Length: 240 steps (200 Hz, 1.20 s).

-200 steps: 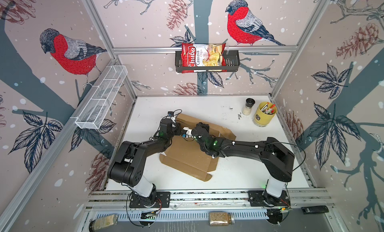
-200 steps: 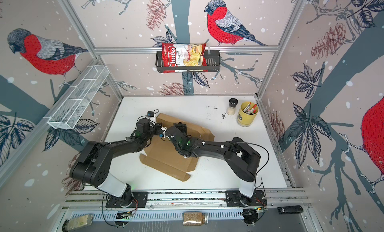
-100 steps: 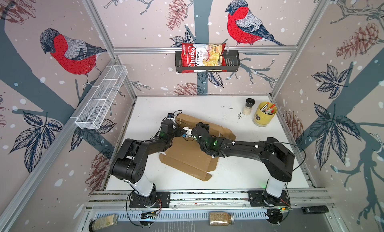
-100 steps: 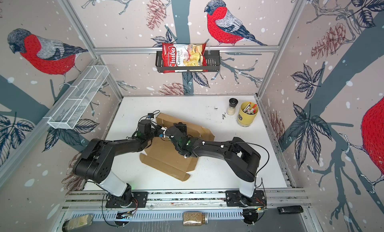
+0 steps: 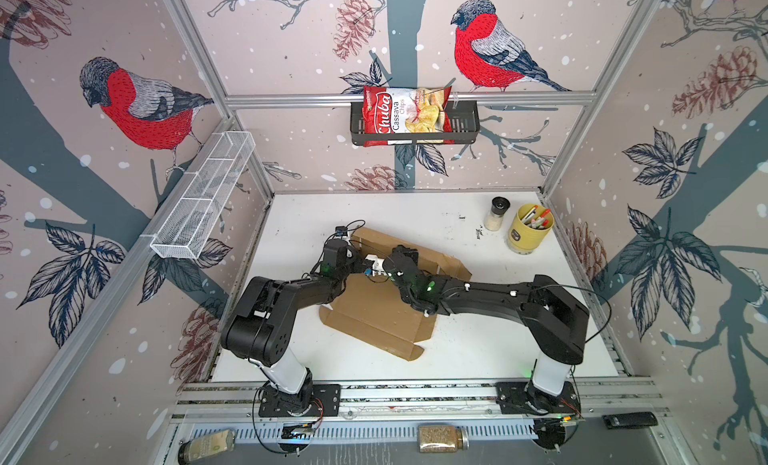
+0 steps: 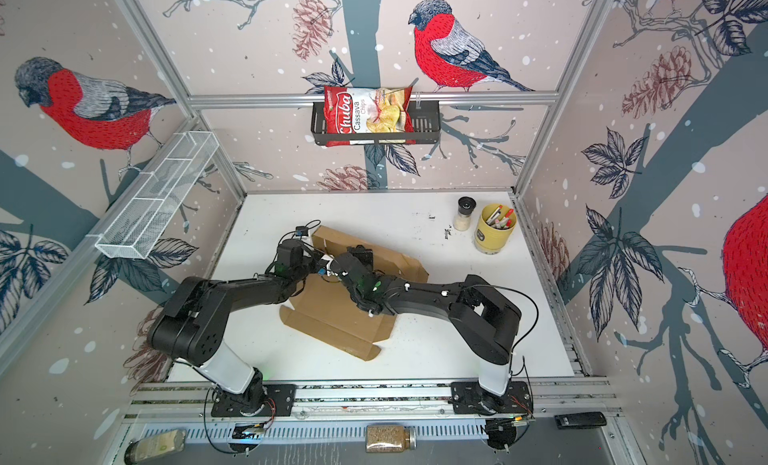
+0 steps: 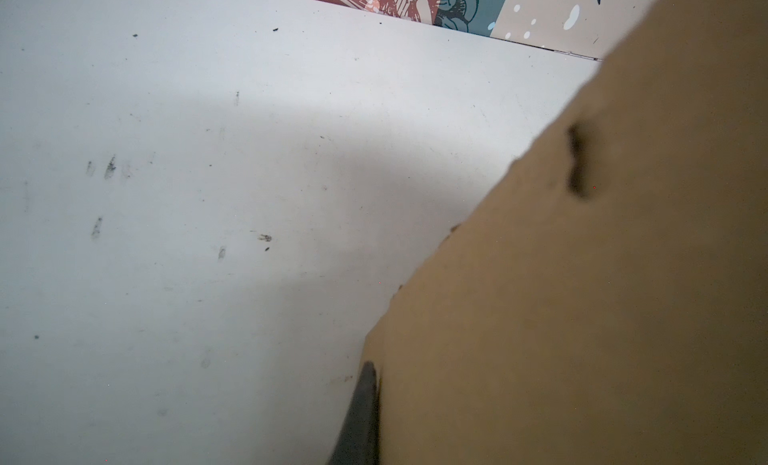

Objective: Fold the paper box

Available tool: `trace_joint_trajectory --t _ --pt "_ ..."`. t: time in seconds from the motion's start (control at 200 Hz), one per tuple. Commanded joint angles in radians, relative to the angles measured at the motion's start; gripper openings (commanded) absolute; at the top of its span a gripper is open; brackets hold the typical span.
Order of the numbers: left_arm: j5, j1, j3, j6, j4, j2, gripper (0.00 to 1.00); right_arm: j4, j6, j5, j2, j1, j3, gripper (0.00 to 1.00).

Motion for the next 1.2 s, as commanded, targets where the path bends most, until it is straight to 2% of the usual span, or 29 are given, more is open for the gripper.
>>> trace_joint_trajectory --t 0.0,0.145,0.305,0.375,0.595,0.76,0.846,1.006,1.141,1.196 --pt "-0.02 0.004 0.006 0.018 -0.016 -0.037 0.26 0.001 0.005 0.002 -0.003 0.0 -0.001 0.0" --pt "-0.008 0.007 0.011 0.049 -0.026 -0.073 0.37 0.005 0.005 0.002 0.001 0.0 0.0 0.0" --pt "0.021 0.006 0.032 0.091 -0.039 -0.093 0.37 0.006 0.001 0.002 -0.001 0.001 0.001 0.0" --pt "0.018 0.006 0.034 0.095 -0.037 -0.102 0.34 0.007 0.001 0.002 0.0 0.001 0.001 0.0" --pt "0.05 0.006 0.033 0.116 -0.009 -0.095 0.12 0.013 -0.002 0.009 0.013 0.012 0.002 0.0" --pt "0.035 0.006 0.005 0.109 0.029 -0.098 0.05 0.016 0.002 0.011 0.009 0.011 0.003 0.02" --pt "0.038 0.005 -0.03 0.114 0.074 -0.115 0.05 0.001 0.025 0.003 0.003 0.006 0.005 0.08" --pt "0.09 0.002 -0.107 0.143 0.187 -0.143 0.05 -0.083 0.126 -0.047 -0.019 -0.001 0.036 0.3" --pt "0.109 -0.017 -0.137 0.172 0.23 -0.154 0.05 -0.14 0.221 -0.126 -0.056 -0.002 0.055 0.43" --pt "0.104 -0.024 -0.144 0.179 0.241 -0.156 0.05 -0.166 0.257 -0.162 -0.071 -0.003 0.063 0.45"
